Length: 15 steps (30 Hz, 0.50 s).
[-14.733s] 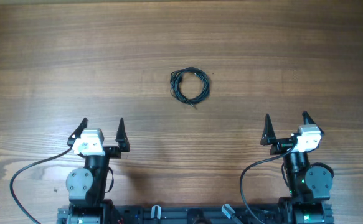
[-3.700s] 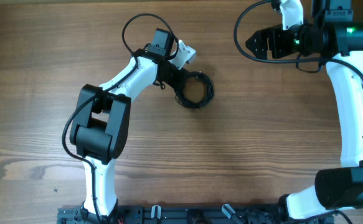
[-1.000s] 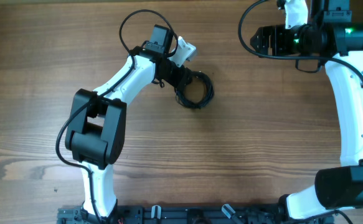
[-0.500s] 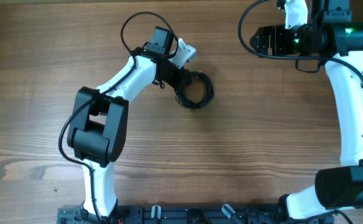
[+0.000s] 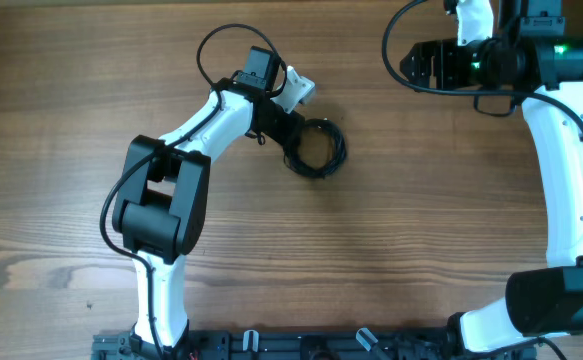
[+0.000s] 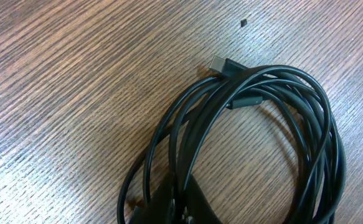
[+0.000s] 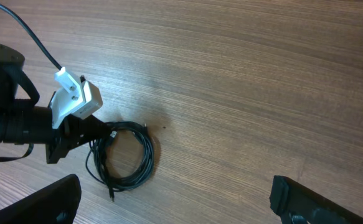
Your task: Untangle cables
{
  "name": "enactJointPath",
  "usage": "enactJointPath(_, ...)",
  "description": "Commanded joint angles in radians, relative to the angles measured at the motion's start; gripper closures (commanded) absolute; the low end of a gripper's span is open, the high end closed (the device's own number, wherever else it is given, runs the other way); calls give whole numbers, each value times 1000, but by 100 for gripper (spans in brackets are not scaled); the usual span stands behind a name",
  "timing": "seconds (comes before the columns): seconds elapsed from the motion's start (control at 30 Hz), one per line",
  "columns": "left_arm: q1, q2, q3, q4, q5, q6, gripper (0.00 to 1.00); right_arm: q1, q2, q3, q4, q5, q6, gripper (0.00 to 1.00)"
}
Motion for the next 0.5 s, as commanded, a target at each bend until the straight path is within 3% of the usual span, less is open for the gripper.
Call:
enactJointPath(0.0, -3, 3, 12, -6, 14, -18, 96, -1, 15, -10, 0, 3, -10, 0)
enactJointPath(0.23, -2, -103, 12, -7, 14, -21, 96, -1, 15, -10, -27, 109, 16, 0)
enactJointPath(0.47, 3, -276, 21, 13, 3, -21, 96, -1, 15, -10, -34, 85, 36, 0)
